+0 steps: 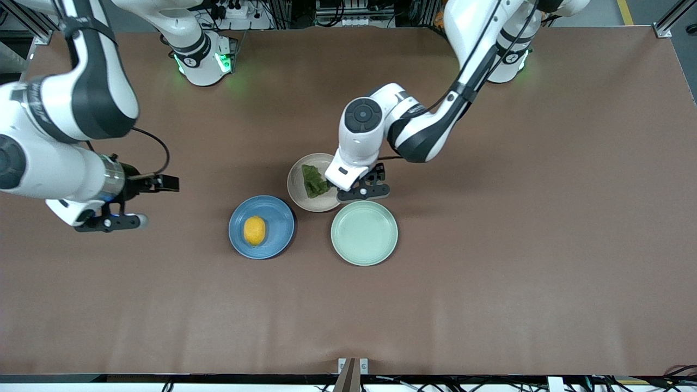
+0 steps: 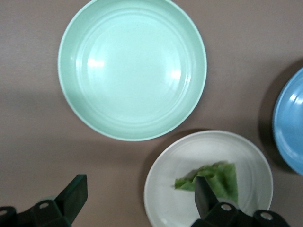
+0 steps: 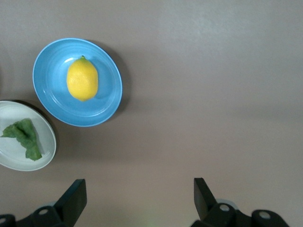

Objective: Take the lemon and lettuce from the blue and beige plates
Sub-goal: 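Lower and grasp the lettuce with the left gripper while the right gripper reaches the lemon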

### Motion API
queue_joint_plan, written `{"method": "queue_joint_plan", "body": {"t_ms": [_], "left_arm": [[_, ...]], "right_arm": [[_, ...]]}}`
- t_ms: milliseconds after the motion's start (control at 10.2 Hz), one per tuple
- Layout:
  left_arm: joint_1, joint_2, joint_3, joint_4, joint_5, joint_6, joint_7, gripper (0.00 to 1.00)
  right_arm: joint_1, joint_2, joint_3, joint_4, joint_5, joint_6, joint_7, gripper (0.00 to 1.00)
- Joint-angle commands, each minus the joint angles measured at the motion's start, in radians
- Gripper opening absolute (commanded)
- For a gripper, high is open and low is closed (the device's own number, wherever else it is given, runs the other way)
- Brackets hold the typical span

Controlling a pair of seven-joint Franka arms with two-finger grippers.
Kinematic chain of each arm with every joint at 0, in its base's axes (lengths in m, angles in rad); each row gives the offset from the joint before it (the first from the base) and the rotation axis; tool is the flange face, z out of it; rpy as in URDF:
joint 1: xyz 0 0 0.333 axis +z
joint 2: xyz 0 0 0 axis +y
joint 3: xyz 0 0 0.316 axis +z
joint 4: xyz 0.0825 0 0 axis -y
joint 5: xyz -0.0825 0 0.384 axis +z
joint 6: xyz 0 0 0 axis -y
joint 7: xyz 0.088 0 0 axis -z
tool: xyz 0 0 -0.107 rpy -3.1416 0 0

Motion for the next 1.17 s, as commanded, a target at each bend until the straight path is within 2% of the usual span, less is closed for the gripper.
{"method": "queue_joint_plan", "body": {"t_ms": [0,196,391,881,1077], "left_arm": [[-0.060,0.042,0.035,0.037,0.040,0.071,-0.083,1.00],[-0.077,0.058,0.035,0.041,0.040,0.160,-0.125,1.00],[-0.084,0.085,0.035,0.041,0.040,0.245,-0.133,1.00],[-0.147,0.187,0.042,0.046,0.049,0.334,-0.129,1.00],[-0.202,0.214,0.074,0.046,0.076,0.360,-0.129,1.00]], "right_arm": [[-0.008,0.035,-0.003,0.019,-0.024,0.032,-0.051,1.00],[0.004,0.082,-0.003,0.020,-0.018,0.066,-0.080,1.00],[0.007,0.108,-0.004,0.020,0.029,0.064,-0.070,1.00],[0.055,0.133,-0.004,0.011,0.028,0.127,-0.008,1.00],[0.074,0.148,-0.004,0.011,0.036,0.152,0.046,1.00]]}}
